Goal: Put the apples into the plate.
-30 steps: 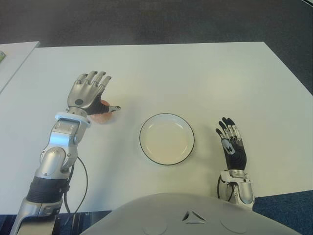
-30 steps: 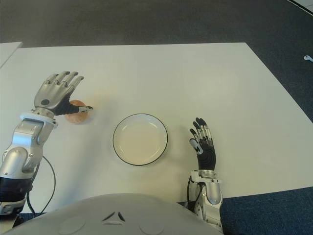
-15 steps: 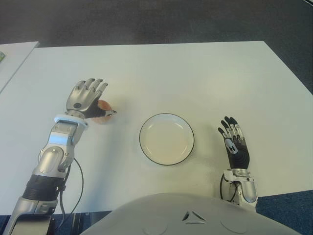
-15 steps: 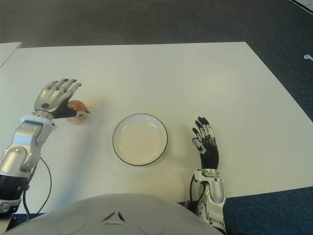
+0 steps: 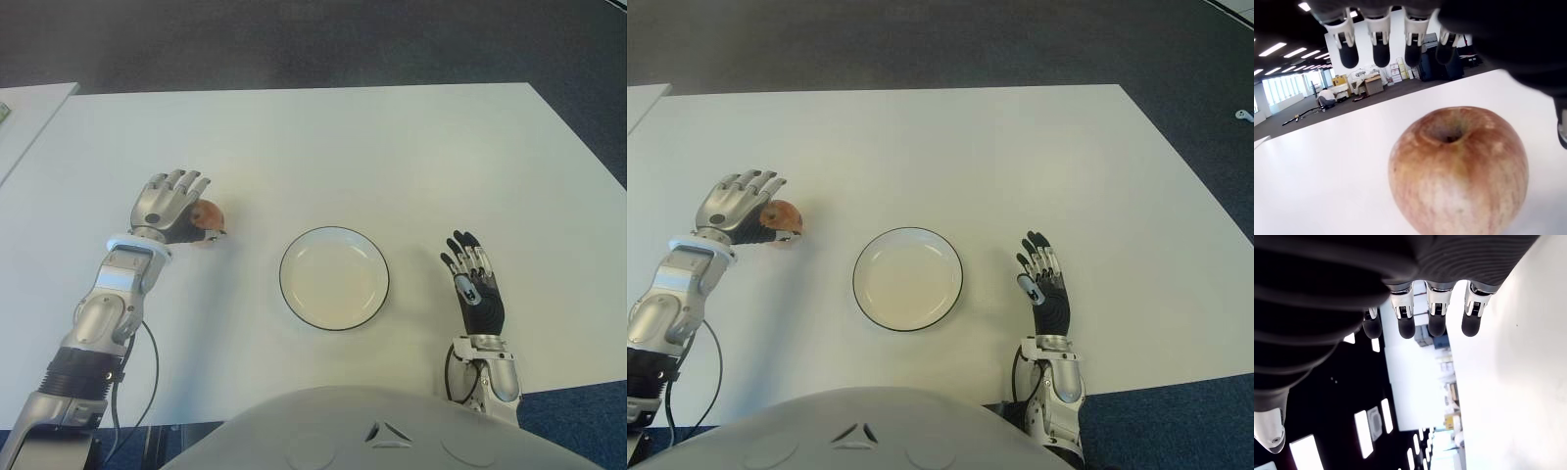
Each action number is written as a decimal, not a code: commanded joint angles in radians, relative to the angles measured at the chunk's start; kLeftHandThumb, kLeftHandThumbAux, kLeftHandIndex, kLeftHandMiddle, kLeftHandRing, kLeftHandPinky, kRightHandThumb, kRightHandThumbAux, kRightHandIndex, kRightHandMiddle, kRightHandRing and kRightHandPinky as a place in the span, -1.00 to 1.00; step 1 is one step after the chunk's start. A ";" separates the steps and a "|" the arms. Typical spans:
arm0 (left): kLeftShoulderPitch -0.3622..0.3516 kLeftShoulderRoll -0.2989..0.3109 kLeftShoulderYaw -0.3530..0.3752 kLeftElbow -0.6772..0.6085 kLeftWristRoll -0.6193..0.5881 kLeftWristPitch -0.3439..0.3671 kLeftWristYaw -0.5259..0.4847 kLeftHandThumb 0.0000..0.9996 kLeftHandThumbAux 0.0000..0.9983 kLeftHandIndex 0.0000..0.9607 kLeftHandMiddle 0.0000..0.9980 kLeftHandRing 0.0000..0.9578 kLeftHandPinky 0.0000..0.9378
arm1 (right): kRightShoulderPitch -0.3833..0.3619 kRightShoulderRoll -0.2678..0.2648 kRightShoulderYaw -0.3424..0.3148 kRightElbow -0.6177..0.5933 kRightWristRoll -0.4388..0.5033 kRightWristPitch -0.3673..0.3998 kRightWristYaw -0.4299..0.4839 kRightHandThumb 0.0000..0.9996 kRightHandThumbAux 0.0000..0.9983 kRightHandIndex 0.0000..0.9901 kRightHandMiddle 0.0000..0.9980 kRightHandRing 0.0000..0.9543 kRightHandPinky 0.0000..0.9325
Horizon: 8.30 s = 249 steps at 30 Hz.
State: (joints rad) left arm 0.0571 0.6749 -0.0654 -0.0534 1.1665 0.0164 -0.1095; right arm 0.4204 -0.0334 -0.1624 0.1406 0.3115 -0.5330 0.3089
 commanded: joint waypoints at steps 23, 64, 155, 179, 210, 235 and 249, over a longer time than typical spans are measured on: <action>-0.015 0.009 -0.092 0.153 -0.041 0.064 0.075 -0.53 -0.37 -0.93 -1.00 -1.00 -0.93 | 0.011 -0.004 -0.049 0.113 0.038 0.059 0.055 -0.62 0.11 -1.00 -0.91 -0.98 -0.99; -0.156 -0.045 -0.239 0.606 -0.196 0.052 0.351 -0.43 -0.28 -0.91 -1.00 -1.00 -0.85 | -0.005 -0.062 -0.102 0.113 0.099 0.107 0.105 -0.60 0.14 -0.98 -0.84 -0.89 -0.91; -0.173 -0.118 -0.315 0.691 -0.481 0.092 0.376 0.42 0.41 -0.08 0.57 0.58 0.60 | -0.109 -0.085 -0.198 0.253 0.142 0.081 0.237 -0.70 0.00 -0.95 -0.72 -0.84 -1.00; -0.149 -0.154 -0.257 0.695 -0.513 0.034 0.468 0.45 0.40 -0.08 0.51 0.51 0.51 | -0.109 -0.080 -0.185 0.254 0.123 0.081 0.220 -0.71 0.01 -0.97 -0.74 -0.87 -1.00; -0.092 0.044 -0.034 -0.180 -0.406 0.223 0.161 0.45 0.40 -0.08 0.54 0.60 0.62 | -0.107 -0.062 -0.169 0.255 0.103 0.074 0.188 -0.68 0.06 -0.96 -0.73 -0.84 -1.00; -0.062 0.004 0.007 -0.391 -0.278 0.174 0.043 0.48 0.39 -0.08 0.66 0.70 0.75 | -0.080 -0.070 -0.146 0.242 0.085 0.065 0.166 -0.75 -0.01 -0.97 -0.74 -0.86 -1.00; -0.087 -0.132 -0.109 -0.494 -0.172 0.198 -0.096 0.49 0.39 -0.08 0.68 0.74 0.74 | -0.057 -0.082 -0.123 0.202 0.057 0.099 0.134 -0.80 -0.02 -0.98 -0.74 -0.88 -1.00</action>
State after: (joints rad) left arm -0.0159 0.5700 -0.1416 -0.5383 0.9642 0.2188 -0.1744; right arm 0.3052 -0.1481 -0.3122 0.2907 0.3898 -0.5110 0.4556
